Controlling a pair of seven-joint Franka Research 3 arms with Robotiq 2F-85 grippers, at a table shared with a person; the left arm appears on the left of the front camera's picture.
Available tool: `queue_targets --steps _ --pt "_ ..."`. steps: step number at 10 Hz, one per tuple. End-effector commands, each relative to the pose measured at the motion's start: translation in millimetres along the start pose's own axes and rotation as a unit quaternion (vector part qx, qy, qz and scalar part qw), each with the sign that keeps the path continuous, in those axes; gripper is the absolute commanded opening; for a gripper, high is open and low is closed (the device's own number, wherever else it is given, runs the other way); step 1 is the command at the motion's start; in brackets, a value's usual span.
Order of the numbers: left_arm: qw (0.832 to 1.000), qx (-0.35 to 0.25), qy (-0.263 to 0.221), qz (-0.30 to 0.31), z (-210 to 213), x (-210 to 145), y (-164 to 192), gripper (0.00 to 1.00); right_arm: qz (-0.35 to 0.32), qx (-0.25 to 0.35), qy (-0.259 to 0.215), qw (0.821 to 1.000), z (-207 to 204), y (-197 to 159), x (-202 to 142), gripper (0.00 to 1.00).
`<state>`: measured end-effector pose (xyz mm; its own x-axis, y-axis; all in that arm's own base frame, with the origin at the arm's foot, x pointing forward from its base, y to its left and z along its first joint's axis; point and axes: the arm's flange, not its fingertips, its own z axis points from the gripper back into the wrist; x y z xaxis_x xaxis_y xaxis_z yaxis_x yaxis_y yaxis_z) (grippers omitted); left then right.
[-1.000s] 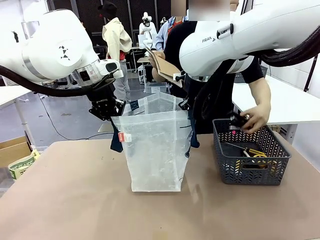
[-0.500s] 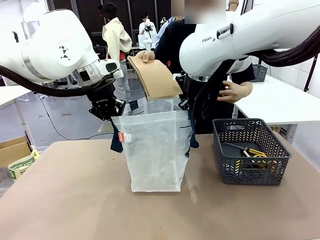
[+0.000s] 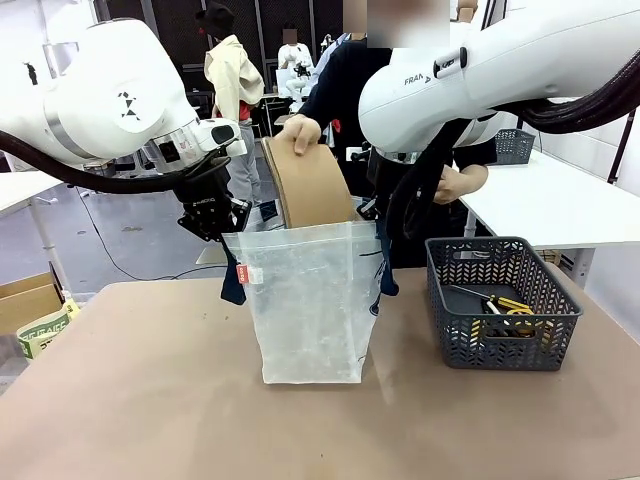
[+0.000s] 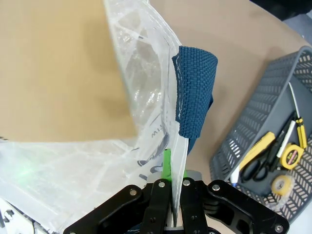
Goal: Transfer purchased items from the store into the shopping bag.
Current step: Move the Reusable shopping bag to the right side of the table.
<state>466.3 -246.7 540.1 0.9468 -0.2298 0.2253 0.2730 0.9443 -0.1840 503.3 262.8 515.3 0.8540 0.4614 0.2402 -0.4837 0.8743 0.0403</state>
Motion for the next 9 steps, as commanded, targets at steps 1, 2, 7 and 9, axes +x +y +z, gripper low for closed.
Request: queue_targets --steps 1,2,7,9 --pt "1.000 0.000 -0.003 0.003 3.6 1.2 2.2 0.00 0.000 -0.001 0.000 1.000 0.1 -1.3 0.8 0.00" --pt "1.000 0.000 -0.003 0.003 3.6 1.2 2.2 0.00 0.000 -0.001 0.000 1.000 0.1 -1.3 0.8 0.00" --pt "1.000 0.000 -0.003 0.003 3.6 1.2 2.2 0.00 0.000 -0.001 0.000 1.000 0.1 -1.3 0.8 0.00" --pt "1.000 0.000 -0.003 0.003 3.6 1.2 2.2 0.00 0.000 -0.001 0.000 1.000 0.1 -1.3 0.8 0.00"
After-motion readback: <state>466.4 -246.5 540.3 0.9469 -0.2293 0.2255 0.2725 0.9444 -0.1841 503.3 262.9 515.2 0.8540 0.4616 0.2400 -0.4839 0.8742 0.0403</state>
